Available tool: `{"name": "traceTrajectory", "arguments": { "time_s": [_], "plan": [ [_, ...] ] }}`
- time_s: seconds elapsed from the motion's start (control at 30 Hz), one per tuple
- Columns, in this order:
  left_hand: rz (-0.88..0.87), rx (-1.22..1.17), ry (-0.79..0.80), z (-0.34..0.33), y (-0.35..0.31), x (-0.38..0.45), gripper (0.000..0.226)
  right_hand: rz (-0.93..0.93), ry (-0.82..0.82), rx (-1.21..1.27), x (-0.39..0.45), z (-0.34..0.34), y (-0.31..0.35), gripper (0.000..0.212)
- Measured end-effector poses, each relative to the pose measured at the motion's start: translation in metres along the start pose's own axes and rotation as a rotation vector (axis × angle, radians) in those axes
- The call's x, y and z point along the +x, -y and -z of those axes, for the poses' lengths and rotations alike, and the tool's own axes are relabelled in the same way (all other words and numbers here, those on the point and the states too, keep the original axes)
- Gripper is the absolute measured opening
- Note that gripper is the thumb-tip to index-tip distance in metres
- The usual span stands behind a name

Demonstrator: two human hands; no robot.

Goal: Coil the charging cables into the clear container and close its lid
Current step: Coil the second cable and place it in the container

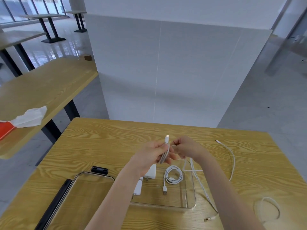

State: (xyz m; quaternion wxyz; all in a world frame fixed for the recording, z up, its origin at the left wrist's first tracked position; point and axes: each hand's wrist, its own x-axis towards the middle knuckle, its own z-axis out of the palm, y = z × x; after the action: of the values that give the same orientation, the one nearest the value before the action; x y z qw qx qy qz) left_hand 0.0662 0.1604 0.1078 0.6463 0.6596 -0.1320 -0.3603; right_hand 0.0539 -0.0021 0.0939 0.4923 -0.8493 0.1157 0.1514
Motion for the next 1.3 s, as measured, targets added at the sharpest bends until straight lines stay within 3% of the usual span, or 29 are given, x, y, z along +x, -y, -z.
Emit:
{"name": "traceTrajectory", "arguments": {
  "time_s": [0.13, 0.3, 0.47, 0.57, 0.7, 0.8, 1.07, 1.3],
  "plan": [
    [0.026, 0.16, -0.046, -0.01, 0.003, 0.005, 0.025, 0.001, -0.082, -0.047, -0.006, 0.003, 0.021, 0.018],
    [0.035, 0.079, -0.197, -0.004, 0.016, 0.013, 0.032, 0.074, -0.145, 0.102, -0.031, 0.0, 0.036, 0.02],
    [-0.006, 0.044, -0.109, -0.005, 0.016, 0.012, 0.03, 0.144, -0.306, 0.025, -0.03, -0.01, 0.031, 0.019],
    [-0.037, -0.017, -0.193, -0.009, 0.02, 0.014, 0.029, 0.073, -0.376, 0.099, -0.021, -0.006, 0.026, 0.018],
    [-0.133, -0.138, -0.194, -0.007, 0.017, 0.014, 0.028, -0.023, -0.349, 0.149, -0.018, -0.005, 0.016, 0.017],
    [-0.155, -0.064, -0.16, -0.01, 0.013, 0.012, 0.029, -0.038, -0.331, 0.201, -0.015, -0.008, 0.016, 0.016],
    [-0.099, 0.056, -0.218, -0.019, 0.018, 0.017, 0.029, 0.156, -0.415, 0.087, -0.016, -0.009, 0.028, 0.006],
    [-0.051, -0.14, -0.234, -0.013, 0.017, 0.022, 0.03, 0.221, -0.396, 0.024, -0.023, -0.025, 0.024, 0.006]
  ]
}}
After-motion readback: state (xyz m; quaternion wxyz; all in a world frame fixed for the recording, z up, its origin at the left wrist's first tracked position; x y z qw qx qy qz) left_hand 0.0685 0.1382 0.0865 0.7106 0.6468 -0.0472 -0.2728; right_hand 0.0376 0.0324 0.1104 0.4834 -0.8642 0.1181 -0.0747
